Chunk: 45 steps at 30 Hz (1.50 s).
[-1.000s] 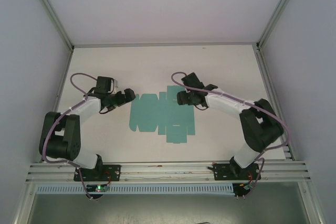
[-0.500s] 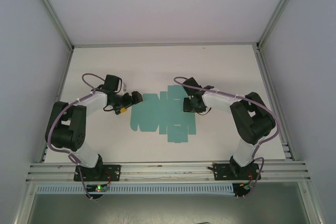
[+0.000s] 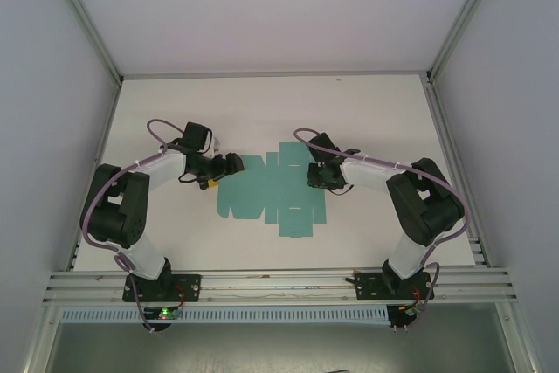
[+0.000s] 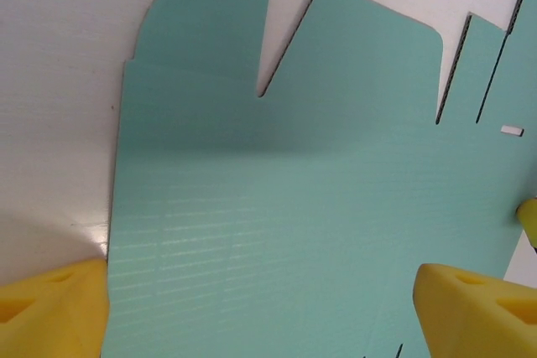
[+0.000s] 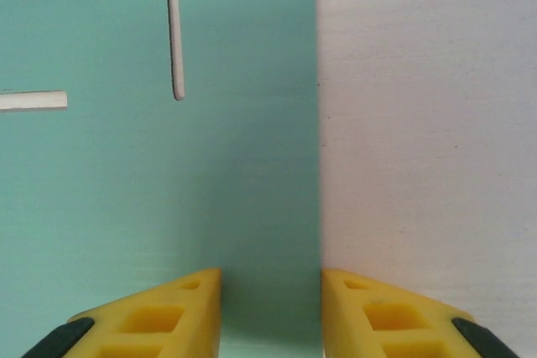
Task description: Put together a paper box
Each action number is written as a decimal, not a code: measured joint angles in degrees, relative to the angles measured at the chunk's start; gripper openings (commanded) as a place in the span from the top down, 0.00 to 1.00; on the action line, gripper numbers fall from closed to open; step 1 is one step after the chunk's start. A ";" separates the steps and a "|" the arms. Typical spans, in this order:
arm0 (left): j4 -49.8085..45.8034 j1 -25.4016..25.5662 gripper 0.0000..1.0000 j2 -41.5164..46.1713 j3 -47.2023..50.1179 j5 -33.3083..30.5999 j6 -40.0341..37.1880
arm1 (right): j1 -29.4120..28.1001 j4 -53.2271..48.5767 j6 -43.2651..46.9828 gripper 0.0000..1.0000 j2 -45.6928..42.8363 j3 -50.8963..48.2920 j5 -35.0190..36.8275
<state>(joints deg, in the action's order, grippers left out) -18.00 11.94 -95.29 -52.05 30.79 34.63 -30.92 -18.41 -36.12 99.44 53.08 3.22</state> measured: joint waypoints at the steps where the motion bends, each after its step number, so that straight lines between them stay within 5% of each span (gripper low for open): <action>1: 0.11 0.00 0.10 0.20 0.02 0.00 0.26 | 0.00 0.04 0.00 0.69 0.00 -0.02 0.11; 8: 3.50 -0.02 0.19 5.14 1.07 -0.13 3.34 | 0.00 1.11 -0.26 0.68 -0.04 -0.76 0.48; 12: 12.33 5.09 0.24 9.38 1.11 12.52 6.51 | -0.09 1.60 -0.66 0.68 -0.04 -1.14 0.55; 16: 15.10 8.00 0.23 12.09 1.11 17.51 7.30 | -0.09 2.14 -0.98 0.68 -0.07 -1.40 0.55; 19: 11.34 7.93 0.18 13.35 1.01 14.23 6.21 | -0.09 2.40 -1.09 0.68 -0.04 -1.49 0.55; 22: 1.75 7.87 0.13 13.90 -0.50 4.35 3.78 | -0.09 2.45 -1.09 0.68 -0.04 -1.49 0.55; 28: -8.20 4.39 0.14 8.74 -3.21 -7.06 0.00 | -0.09 2.75 -1.05 0.68 -0.04 -1.62 0.55; 35: -13.09 2.58 0.18 -2.84 -9.01 -12.02 -4.50 | -0.09 3.34 -1.05 0.68 -0.11 -1.90 0.55; 45: -16.02 2.60 0.19 -5.62 -9.35 -14.16 -6.62 | -0.09 4.28 -1.05 0.68 -0.31 -2.38 0.52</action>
<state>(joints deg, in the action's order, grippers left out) -34.02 14.55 -100.90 -61.41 16.62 28.01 -31.00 -14.13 -37.17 99.13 50.70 3.75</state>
